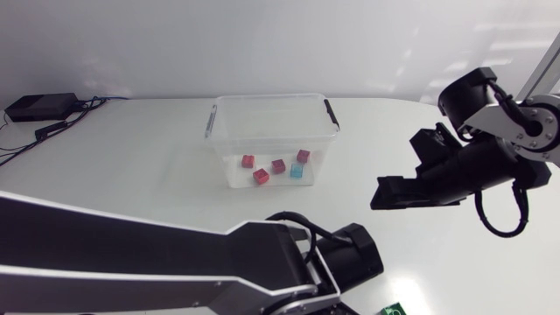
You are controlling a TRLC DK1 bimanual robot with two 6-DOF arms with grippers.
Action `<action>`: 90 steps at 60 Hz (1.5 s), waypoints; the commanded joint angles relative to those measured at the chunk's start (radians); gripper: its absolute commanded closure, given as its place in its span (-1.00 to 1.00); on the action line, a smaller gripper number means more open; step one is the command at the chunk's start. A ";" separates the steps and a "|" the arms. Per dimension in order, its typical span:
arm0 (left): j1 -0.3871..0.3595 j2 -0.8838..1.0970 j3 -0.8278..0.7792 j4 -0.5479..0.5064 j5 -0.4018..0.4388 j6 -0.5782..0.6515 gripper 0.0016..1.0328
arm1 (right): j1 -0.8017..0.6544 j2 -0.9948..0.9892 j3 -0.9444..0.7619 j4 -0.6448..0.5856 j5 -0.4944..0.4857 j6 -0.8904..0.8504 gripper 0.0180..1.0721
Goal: Place the duplo bricks in the container
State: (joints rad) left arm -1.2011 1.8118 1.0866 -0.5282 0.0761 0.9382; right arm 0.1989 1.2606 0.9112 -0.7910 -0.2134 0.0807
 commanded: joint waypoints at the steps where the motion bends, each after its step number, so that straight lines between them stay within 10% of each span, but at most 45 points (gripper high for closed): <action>1: -0.011 0.040 0.047 -0.027 -0.001 0.037 -0.81 | -0.004 0.010 -0.038 -0.033 -0.004 -0.009 -0.86; 21: -0.022 0.126 0.157 -0.151 0.014 0.080 -0.38 | 0.008 0.123 -0.035 -0.183 -0.007 -0.032 -0.86; 40: -0.020 0.164 0.150 -0.194 0.030 0.096 0.59 | 0.043 0.184 -0.048 -0.191 -0.007 -0.025 -0.86; 63: 0.038 0.011 0.076 -0.158 0.050 0.048 0.63 | 0.099 0.258 -0.095 -0.226 -0.001 0.031 -0.84; 90: 0.406 -0.301 0.167 -0.012 0.088 -0.099 0.63 | 0.160 0.442 -0.083 -0.243 0.029 0.056 -0.62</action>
State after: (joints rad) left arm -0.8600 1.5547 1.2037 -0.5827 0.1497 0.9001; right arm 0.3519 1.6726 0.8406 -1.0183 -0.1867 0.1204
